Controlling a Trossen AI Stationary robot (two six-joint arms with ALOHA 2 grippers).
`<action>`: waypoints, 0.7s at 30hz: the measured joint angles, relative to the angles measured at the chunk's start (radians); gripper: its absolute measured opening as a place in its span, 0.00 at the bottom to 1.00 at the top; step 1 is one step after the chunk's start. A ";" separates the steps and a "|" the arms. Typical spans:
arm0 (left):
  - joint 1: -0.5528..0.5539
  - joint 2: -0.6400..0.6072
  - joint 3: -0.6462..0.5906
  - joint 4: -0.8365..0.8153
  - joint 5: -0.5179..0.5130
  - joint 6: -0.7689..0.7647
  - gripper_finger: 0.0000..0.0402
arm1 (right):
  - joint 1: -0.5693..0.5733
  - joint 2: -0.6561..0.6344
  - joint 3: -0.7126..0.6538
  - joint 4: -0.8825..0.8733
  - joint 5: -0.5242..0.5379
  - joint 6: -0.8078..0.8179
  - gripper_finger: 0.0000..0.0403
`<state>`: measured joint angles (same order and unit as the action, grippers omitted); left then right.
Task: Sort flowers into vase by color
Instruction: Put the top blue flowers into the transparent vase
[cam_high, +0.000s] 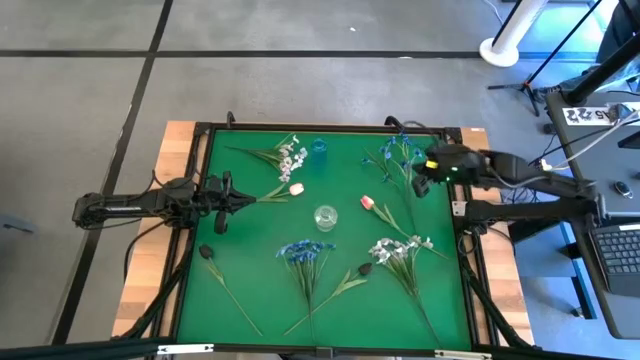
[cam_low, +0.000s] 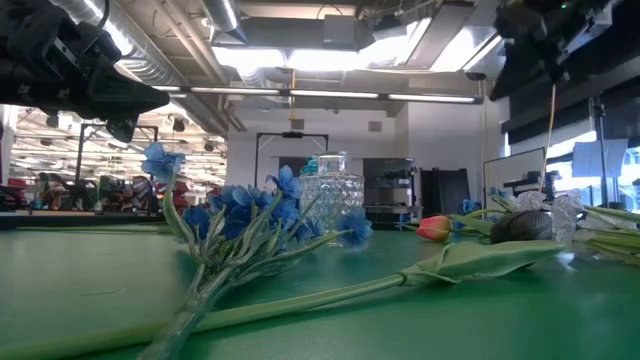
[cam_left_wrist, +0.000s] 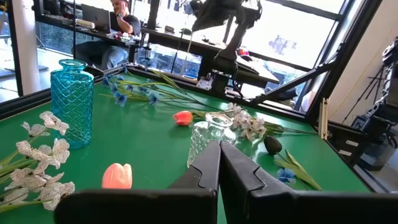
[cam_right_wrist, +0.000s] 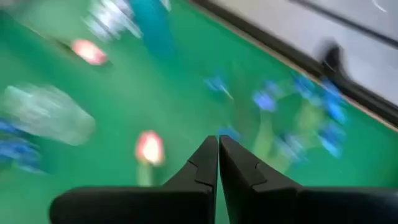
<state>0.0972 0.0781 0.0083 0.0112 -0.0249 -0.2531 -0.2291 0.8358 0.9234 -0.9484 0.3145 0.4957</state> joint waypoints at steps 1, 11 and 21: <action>0.000 0.000 0.000 0.000 0.000 0.000 0.00 | 0.000 0.032 0.025 -0.066 0.005 0.025 0.04; 0.000 0.000 0.000 0.000 0.000 0.000 0.00 | 0.000 0.215 -0.064 -0.209 -0.163 0.158 0.09; 0.000 0.000 0.000 0.000 0.000 0.000 0.00 | 0.000 0.216 -0.274 0.063 -0.217 0.189 0.45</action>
<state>0.0975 0.0780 0.0083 0.0113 -0.0249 -0.2531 -0.2291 1.0519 0.6496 -0.8857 0.0979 0.6847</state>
